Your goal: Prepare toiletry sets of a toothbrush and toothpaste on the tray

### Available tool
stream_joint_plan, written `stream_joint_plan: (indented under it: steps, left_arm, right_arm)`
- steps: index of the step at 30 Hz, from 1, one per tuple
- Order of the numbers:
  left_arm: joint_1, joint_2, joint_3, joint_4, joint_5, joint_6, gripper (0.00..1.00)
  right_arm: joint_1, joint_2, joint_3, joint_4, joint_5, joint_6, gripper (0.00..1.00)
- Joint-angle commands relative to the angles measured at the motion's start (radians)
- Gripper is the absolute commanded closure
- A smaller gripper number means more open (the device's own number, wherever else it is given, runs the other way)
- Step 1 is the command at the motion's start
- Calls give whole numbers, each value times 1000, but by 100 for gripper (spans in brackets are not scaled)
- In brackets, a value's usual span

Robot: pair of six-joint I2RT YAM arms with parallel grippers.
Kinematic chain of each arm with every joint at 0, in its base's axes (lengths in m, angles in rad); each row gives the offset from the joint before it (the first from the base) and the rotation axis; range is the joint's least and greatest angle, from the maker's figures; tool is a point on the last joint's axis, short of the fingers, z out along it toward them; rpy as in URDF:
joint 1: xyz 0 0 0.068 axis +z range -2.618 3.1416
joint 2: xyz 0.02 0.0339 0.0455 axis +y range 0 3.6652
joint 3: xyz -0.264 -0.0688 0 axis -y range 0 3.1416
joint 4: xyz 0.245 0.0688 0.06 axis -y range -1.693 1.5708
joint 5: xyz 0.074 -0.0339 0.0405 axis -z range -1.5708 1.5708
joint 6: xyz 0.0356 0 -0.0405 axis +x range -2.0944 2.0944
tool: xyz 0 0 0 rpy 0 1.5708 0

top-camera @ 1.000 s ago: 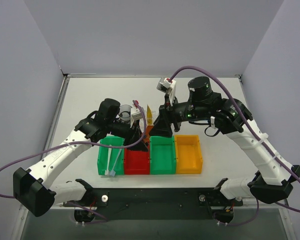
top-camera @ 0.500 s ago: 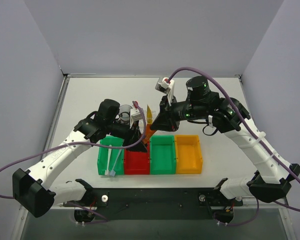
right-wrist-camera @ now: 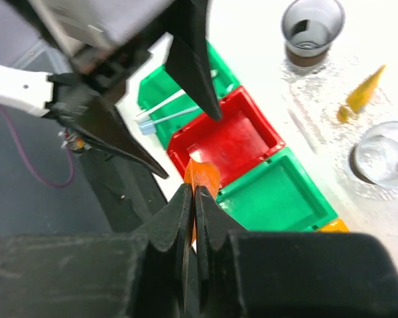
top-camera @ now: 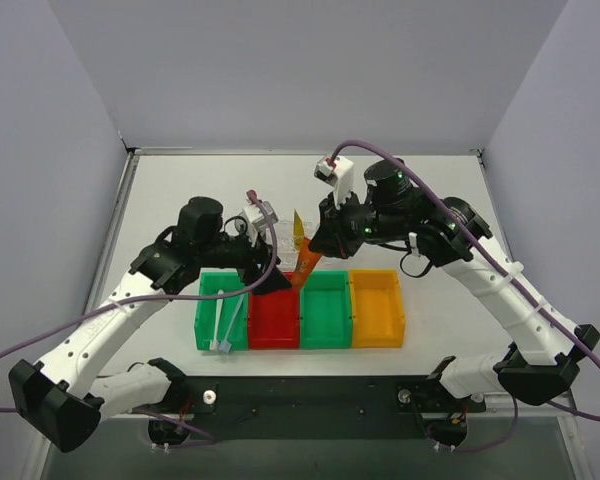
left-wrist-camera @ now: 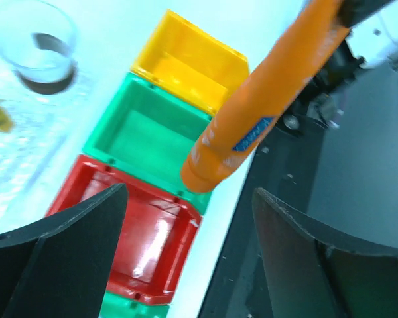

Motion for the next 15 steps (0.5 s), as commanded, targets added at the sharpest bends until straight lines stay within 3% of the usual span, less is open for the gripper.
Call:
stream_joint_plan:
  steps: [1,4,8,15]
  left_arm:
    - [31,-124,5,132,-217,-16,11]
    - [61,-199,-27,184,-308,-22,3]
    - [123,-222,-32,151,-420,-55,3]
    - [228,-222,-6,53,-673,-244,3]
  right_arm:
    - [4,-19,11,37,172,18,100]
    - [13,-5,12,71,249,26,100]
    - [22,48,51,122,318,62,100]
    - [82,223,230,125,422,69,100]
